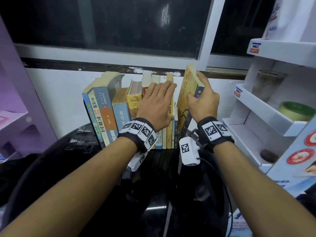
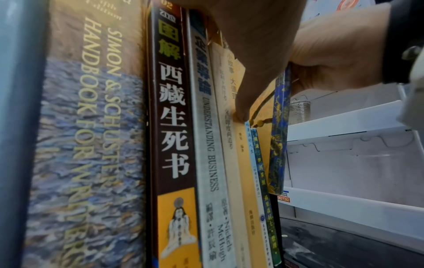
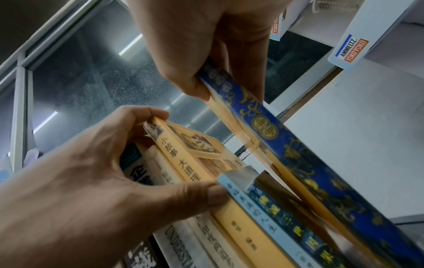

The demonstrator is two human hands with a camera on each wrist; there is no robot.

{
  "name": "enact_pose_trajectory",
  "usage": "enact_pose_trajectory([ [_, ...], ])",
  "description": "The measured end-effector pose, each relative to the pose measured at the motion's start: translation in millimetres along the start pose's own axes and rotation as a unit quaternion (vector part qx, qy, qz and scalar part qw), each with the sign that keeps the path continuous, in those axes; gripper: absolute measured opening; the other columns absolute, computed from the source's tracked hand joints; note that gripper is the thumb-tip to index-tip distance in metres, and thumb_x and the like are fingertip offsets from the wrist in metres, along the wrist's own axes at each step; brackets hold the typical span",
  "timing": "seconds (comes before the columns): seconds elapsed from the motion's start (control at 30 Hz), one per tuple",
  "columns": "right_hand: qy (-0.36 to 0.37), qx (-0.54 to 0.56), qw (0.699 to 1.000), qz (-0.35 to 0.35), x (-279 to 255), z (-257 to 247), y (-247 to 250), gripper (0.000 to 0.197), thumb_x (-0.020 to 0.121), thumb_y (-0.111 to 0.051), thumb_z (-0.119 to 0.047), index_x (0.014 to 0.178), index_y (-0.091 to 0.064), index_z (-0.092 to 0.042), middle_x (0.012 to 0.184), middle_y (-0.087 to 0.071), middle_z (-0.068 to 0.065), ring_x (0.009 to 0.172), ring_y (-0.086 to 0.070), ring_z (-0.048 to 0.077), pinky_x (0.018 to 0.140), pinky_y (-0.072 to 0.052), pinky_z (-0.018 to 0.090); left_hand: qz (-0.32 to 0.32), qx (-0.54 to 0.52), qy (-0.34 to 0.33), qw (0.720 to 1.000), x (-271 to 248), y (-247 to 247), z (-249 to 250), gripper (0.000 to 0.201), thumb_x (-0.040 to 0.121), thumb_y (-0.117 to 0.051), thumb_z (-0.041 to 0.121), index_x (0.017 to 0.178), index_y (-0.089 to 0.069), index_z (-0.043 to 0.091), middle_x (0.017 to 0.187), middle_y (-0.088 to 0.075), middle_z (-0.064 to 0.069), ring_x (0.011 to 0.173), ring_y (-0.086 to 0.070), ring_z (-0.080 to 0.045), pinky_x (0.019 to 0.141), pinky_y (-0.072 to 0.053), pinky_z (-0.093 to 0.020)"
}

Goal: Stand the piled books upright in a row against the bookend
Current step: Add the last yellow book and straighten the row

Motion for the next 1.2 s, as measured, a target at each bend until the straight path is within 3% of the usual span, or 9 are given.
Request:
enact_pose_trajectory([
  [0.13,-0.008,-0.002,1.000,-0.006,7.4,2.6,-2.4,0.058,0.088,-0.061,-0.012,0.140,-0.045,-0.029,0.093,-0.053,-0.006,0.070,-0.049,0.004,0.081,-0.051,0.023,0.007,-0.004,0.002,1.000,0.8,-3.0,0.0,0.098,0.064,-0.075,0.048,0.143,-0.031,0.009,0.144,-0.040,-0.009,0.130,-0.039,-0.026,0.116,-0.016,-0.039],
  [0.23,-0.009,0.005,1.000,0.001,10.0,5.4,-4.2,0.058,0.085,-0.063,-0.010,0.139,-0.047,-0.028,0.093,-0.055,-0.006,0.078,-0.057,0.011,0.081,-0.058,0.035,0.009,-0.007,0.004,1.000,1.3,-4.7,0.3,0.098,0.064,-0.075,0.047,0.144,-0.031,0.010,0.144,-0.040,-0.009,0.131,-0.038,-0.026,0.116,-0.015,-0.039],
  [0.4,-0.017,-0.003,1.000,-0.020,13.9,4.9,-9.8,0.057,0.086,-0.063,-0.010,0.137,-0.047,-0.030,0.095,-0.053,-0.005,0.082,-0.056,0.013,0.085,-0.056,0.033,0.010,-0.012,0.007,1.000,1.1,-5.6,0.7,0.098,0.064,-0.075,0.047,0.144,-0.031,0.010,0.144,-0.040,-0.008,0.132,-0.037,-0.026,0.116,-0.013,-0.039],
  [0.63,-0.032,0.006,0.999,0.003,20.8,3.2,3.3,0.059,0.083,-0.064,-0.011,0.136,-0.048,-0.030,0.107,-0.063,0.004,0.094,-0.065,0.023,0.080,-0.059,0.041,0.011,-0.012,0.008,1.000,0.8,-4.8,-0.5,0.098,0.063,-0.075,0.046,0.143,-0.031,0.011,0.144,-0.040,-0.008,0.131,-0.038,-0.025,0.116,-0.014,-0.039],
  [0.73,-0.010,0.019,1.000,0.012,26.4,-10.9,14.8,0.059,0.085,-0.065,-0.009,0.138,-0.047,-0.029,0.112,-0.058,-0.002,0.097,-0.062,0.015,0.082,-0.058,0.035,0.006,-0.014,0.009,1.000,0.4,-4.8,-1.4,0.098,0.065,-0.075,0.047,0.144,-0.030,0.011,0.145,-0.039,-0.008,0.132,-0.037,-0.025,0.117,-0.013,-0.038],
  [0.8,0.012,0.024,0.999,0.019,30.4,-24.7,26.0,0.059,0.086,-0.063,-0.007,0.139,-0.045,-0.028,0.118,-0.055,-0.006,0.095,-0.056,0.006,0.081,-0.057,0.023,0.001,-0.016,0.006,1.000,0.1,-4.4,-2.4,0.098,0.066,-0.075,0.047,0.145,-0.028,0.011,0.146,-0.037,-0.008,0.133,-0.035,-0.025,0.117,-0.012,-0.038],
  [0.93,0.051,0.060,0.995,0.054,34.5,-51.3,54.5,0.058,0.083,-0.061,-0.002,0.136,-0.049,-0.023,0.110,-0.057,-0.012,0.077,-0.058,-0.013,0.063,-0.046,0.000,-0.003,-0.016,0.001,1.000,-1.5,-1.7,-4.0,0.098,0.068,-0.073,0.050,0.144,-0.028,0.009,0.145,-0.038,-0.010,0.133,-0.036,-0.027,0.117,-0.014,-0.039],
  [1.03,0.059,0.089,0.991,0.079,37.9,-60.4,72.4,0.057,0.081,-0.061,-0.001,0.133,-0.051,-0.022,0.101,-0.053,-0.021,0.070,-0.050,-0.030,0.063,-0.045,0.000,-0.006,-0.013,0.001,1.000,-2.3,-0.8,-5.3,0.098,0.067,-0.073,0.052,0.144,-0.028,0.009,0.144,-0.038,-0.010,0.132,-0.037,-0.027,0.117,-0.015,-0.040],
  [1.2,0.032,0.131,0.981,0.142,43.2,-65.4,99.0,0.059,0.073,-0.063,-0.006,0.128,-0.054,-0.025,0.086,-0.053,-0.028,0.066,-0.054,-0.019,0.079,-0.054,0.017,-0.006,-0.012,0.001,1.000,-2.7,1.3,-6.6,0.099,0.066,-0.074,0.051,0.143,-0.030,0.009,0.143,-0.039,-0.009,0.131,-0.038,-0.026,0.116,-0.017,-0.039],
])
Point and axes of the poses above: each hand's wrist, its own x-axis towards the middle knuckle, its own y-axis out of the back of the hand, z = x × y, the point moved 6 cm from there along x, towards the middle knuckle
